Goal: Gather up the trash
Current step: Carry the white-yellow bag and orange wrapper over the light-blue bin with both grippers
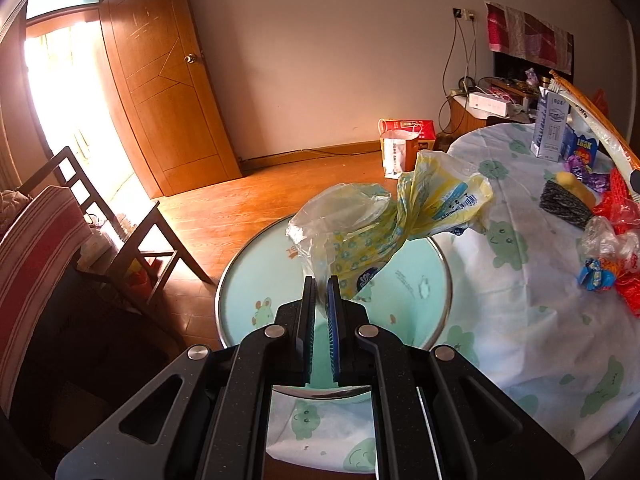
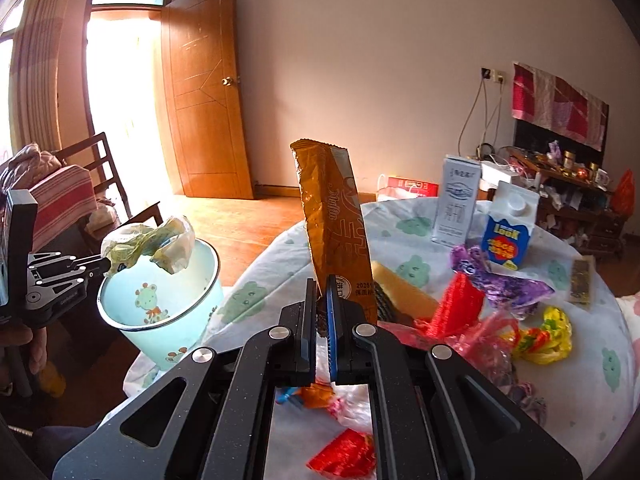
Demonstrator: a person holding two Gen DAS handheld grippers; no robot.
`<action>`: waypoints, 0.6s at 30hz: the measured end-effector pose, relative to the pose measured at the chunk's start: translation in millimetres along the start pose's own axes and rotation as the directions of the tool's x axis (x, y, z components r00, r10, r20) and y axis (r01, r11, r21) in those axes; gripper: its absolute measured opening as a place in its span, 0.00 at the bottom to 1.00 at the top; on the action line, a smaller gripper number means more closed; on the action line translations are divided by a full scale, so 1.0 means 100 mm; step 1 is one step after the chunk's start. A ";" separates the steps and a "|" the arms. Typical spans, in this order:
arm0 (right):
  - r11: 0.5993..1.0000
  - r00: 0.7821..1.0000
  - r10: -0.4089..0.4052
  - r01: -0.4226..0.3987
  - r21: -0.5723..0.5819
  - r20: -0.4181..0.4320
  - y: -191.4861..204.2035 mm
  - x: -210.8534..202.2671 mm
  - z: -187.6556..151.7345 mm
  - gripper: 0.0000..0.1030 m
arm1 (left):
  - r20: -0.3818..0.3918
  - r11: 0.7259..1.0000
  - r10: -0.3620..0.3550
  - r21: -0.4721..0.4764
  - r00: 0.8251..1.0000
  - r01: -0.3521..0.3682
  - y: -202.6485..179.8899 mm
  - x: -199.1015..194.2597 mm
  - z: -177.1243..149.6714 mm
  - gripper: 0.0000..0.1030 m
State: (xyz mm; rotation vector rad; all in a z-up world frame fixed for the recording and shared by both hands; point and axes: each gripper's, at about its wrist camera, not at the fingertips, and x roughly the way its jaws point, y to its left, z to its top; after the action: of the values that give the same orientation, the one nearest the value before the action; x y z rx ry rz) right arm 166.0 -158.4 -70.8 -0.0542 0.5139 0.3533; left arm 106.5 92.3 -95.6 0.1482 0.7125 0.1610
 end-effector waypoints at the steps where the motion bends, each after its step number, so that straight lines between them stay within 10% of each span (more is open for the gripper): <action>1: 1.000 1.000 0.010 -0.010 -0.010 -0.005 0.05 0.04 0.02 0.05 | -0.005 1.000 0.009 -0.004 1.000 -0.009 0.03 0.02 -0.01 0.05; 18: 0.985 0.992 0.106 -0.115 -0.128 -0.073 0.67 0.65 0.15 0.05 | -0.056 0.993 0.109 -0.047 0.992 -0.112 0.46 0.15 -0.14 0.06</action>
State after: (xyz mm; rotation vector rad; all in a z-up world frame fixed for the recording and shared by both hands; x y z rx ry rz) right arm 202.8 -72.3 -86.9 -0.1661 0.5593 0.4955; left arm 103.8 141.8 -106.9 0.1356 0.7528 0.2894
